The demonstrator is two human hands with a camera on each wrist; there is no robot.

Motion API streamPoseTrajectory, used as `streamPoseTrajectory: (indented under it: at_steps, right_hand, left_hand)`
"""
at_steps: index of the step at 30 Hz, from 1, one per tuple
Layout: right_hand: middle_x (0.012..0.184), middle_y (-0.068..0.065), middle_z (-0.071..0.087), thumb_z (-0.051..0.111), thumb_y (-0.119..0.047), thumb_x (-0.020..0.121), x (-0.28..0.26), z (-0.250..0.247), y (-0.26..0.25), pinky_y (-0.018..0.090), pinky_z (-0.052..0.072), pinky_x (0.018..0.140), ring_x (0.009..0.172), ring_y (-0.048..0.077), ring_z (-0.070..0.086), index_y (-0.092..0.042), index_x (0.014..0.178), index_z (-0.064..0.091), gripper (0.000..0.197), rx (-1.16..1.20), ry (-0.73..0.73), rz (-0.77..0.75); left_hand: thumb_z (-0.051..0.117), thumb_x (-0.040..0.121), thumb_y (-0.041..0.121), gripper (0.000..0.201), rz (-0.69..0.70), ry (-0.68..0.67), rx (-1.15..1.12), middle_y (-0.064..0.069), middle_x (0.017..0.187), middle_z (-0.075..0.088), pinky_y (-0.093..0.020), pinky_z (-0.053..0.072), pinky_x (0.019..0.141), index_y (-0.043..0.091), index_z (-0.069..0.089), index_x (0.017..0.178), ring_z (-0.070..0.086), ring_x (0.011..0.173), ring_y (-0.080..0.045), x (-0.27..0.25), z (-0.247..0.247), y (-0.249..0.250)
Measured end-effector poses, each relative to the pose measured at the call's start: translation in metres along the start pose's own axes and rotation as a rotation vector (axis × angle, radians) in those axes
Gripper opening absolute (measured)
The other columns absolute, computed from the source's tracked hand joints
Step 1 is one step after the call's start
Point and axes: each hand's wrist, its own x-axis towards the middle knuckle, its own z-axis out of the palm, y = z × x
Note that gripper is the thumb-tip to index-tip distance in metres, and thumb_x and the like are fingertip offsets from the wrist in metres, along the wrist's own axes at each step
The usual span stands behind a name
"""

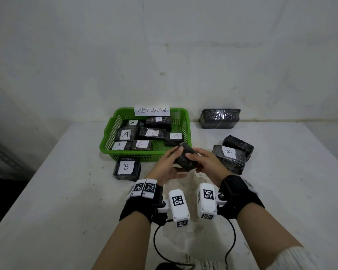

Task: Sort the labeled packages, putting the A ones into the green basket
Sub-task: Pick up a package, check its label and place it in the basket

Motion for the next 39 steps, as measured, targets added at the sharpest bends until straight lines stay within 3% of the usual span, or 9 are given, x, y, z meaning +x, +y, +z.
streamPoseTrajectory:
  at_steps: [10, 14, 17, 20, 24, 28, 31, 35, 39]
  right_hand:
    - [0.116, 0.019, 0.065, 0.069, -0.001, 0.081, 0.0, -0.002, 0.002, 0.023, 0.047, 0.065, 0.089, 0.025, 0.062, -0.02, 0.126, 0.061, 0.05, -0.007, -0.023, -0.001]
    - [0.126, 0.007, 0.058, 0.059, 0.009, 0.083, 0.0, -0.002, 0.005, 0.025, 0.049, 0.075, 0.095, 0.02, 0.06, -0.026, 0.125, 0.06, 0.055, -0.053, -0.004, -0.018]
    - [0.119, 0.004, 0.063, 0.053, 0.008, 0.083, 0.0, -0.003, 0.007, 0.033, 0.047, 0.083, 0.098, 0.023, 0.058, -0.025, 0.107, 0.068, 0.044, 0.011, 0.014, 0.02]
    - [0.101, 0.003, 0.064, 0.049, 0.004, 0.085, -0.001, -0.003, 0.003, 0.037, 0.043, 0.079, 0.096, 0.022, 0.056, -0.019, 0.091, 0.062, 0.028, 0.089, 0.048, 0.03]
    - [0.109, 0.0, 0.062, 0.053, -0.028, 0.095, 0.002, -0.001, 0.0, 0.042, 0.045, 0.079, 0.101, 0.02, 0.059, -0.023, 0.097, 0.046, 0.009, 0.245, 0.057, 0.058]
    - [0.118, 0.004, 0.056, 0.053, -0.049, 0.091, 0.001, 0.005, -0.001, 0.045, 0.051, 0.077, 0.099, 0.028, 0.061, -0.028, 0.118, 0.047, 0.035, 0.194, -0.035, 0.134]
    - [0.11, 0.009, 0.058, 0.055, -0.038, 0.093, -0.003, 0.008, -0.003, 0.05, 0.057, 0.077, 0.088, 0.03, 0.066, -0.02, 0.111, 0.053, 0.026, 0.264, -0.037, 0.136]
    - [0.112, 0.012, 0.059, 0.057, -0.027, 0.093, -0.003, 0.004, -0.005, 0.051, 0.057, 0.077, 0.091, 0.03, 0.064, -0.014, 0.121, 0.053, 0.031, 0.26, 0.015, 0.116]
    - [0.106, 0.009, 0.059, 0.057, -0.024, 0.093, -0.002, 0.006, -0.005, 0.052, 0.053, 0.08, 0.095, 0.029, 0.06, -0.017, 0.122, 0.052, 0.03, 0.185, -0.002, 0.14]
  left_hand:
    - [0.057, 0.091, 0.03, 0.044, 0.052, 0.086, 0.051, -0.015, 0.127, 0.056, -0.025, 0.054, 0.048, 0.018, 0.048, 0.133, 0.066, 0.087, -0.032, 0.009, -0.001, -0.002]
    - [0.052, 0.09, 0.044, 0.053, 0.042, 0.05, 0.153, -0.006, 0.135, 0.05, -0.043, 0.053, 0.083, 0.03, 0.039, 0.14, 0.051, 0.121, -0.026, 0.01, -0.006, -0.003]
    - [0.043, 0.091, 0.054, 0.051, 0.034, 0.068, 0.137, -0.001, 0.13, 0.053, -0.045, 0.043, 0.095, 0.025, 0.047, 0.132, 0.048, 0.121, -0.021, 0.009, -0.01, 0.002]
    - [0.059, 0.09, 0.023, 0.014, 0.115, 0.137, 0.102, -0.003, 0.118, 0.057, -0.043, 0.049, 0.084, 0.021, 0.05, 0.101, 0.056, 0.101, -0.019, 0.007, -0.01, 0.002]
    - [0.07, 0.071, -0.011, 0.056, 0.262, 0.139, 0.105, -0.004, 0.115, 0.056, -0.049, 0.051, 0.086, 0.029, 0.041, 0.096, 0.055, 0.106, -0.022, 0.009, -0.011, -0.008]
    - [0.069, 0.063, -0.021, 0.062, 0.297, 0.067, 0.144, -0.005, 0.107, 0.056, -0.038, 0.052, 0.078, 0.024, 0.047, 0.098, 0.056, 0.099, -0.02, 0.008, -0.005, -0.011]
    - [0.068, 0.065, -0.021, 0.05, 0.29, 0.021, 0.181, -0.005, 0.096, 0.058, -0.03, 0.051, 0.078, 0.017, 0.048, 0.091, 0.056, 0.089, -0.014, 0.005, 0.0, -0.01]
    - [0.063, 0.084, 0.003, 0.021, 0.208, -0.021, 0.11, -0.001, 0.091, 0.057, -0.042, 0.042, 0.084, 0.018, 0.049, 0.083, 0.053, 0.088, -0.017, 0.004, 0.001, -0.008]
    - [0.056, 0.091, 0.013, 0.009, 0.163, 0.004, 0.078, -0.002, 0.107, 0.049, -0.04, 0.049, 0.076, 0.018, 0.049, 0.093, 0.055, 0.086, -0.012, 0.007, 0.006, -0.002]
